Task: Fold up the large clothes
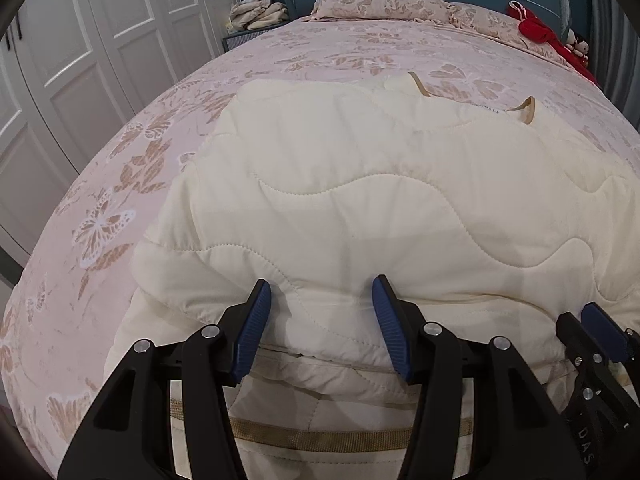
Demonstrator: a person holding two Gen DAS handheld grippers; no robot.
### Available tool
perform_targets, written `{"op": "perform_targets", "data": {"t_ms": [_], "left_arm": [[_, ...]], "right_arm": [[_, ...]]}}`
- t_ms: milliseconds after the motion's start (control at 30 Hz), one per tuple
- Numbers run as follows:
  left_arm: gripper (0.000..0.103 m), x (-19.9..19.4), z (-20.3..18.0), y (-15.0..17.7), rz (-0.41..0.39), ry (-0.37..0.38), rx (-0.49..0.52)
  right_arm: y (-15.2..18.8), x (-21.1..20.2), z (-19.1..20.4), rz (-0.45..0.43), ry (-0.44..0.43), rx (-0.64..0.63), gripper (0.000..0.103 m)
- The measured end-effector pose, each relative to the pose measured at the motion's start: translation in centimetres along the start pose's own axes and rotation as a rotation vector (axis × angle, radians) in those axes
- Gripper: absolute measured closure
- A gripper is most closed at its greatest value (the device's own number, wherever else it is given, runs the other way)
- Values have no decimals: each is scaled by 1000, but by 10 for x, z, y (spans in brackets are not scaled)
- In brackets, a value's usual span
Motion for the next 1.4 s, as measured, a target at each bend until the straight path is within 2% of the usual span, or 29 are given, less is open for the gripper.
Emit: {"op": "perform_targets", "data": {"t_ms": [400, 600, 667, 733, 767, 833, 867, 933, 1067, 1233, 1300, 1400], "left_arm": [[52, 3, -4, 3, -39, -31, 12], [52, 2, -4, 4, -50, -35, 14], [52, 1, -1, 3, -50, -11, -1], [49, -3, 5, 0, -39, 48, -23], [48, -9, 13, -4, -23, 121, -42], [44, -20, 31, -12, -11, 212, -92], [40, -28, 47, -22, -20, 251, -131], [33, -30, 69, -41, -37, 262, -176], [32, 2, 107, -96, 0, 300, -318], [33, 57, 119, -137, 61, 326, -423], [33, 82, 117, -145, 87, 349, -452], [35, 119, 109, -145, 148, 342, -462]], "right_arm": [[6, 1, 5, -32, 6, 1, 78], [6, -1, 1, -43, -21, 19, 78], [6, -2, -3, -43, -60, 46, 77], [3, -4, -10, -29, -108, 75, 76], [0, -7, -14, -9, -137, 93, 75], [-7, -20, -16, 21, -149, 100, 70], [-12, -28, -18, 12, -140, 96, 62], [-31, -45, -17, -43, -141, 87, 52], [-90, -42, -4, -77, -221, 111, 48], [-155, 15, 21, -30, -339, 174, 45], [-176, 48, 29, -4, -305, 173, 45], [-197, 88, 42, 35, -285, 174, 45]]}}
Point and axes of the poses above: each gripper's, at about its wrist camera, not at the fingertips, and x roughly the way its jaws point, z to its left, y to its underside, the point moved 5 cm from there along x, roughly the way its jaws point, and after that the axes turned 2 degrees about -y, right-handed, at the moved point
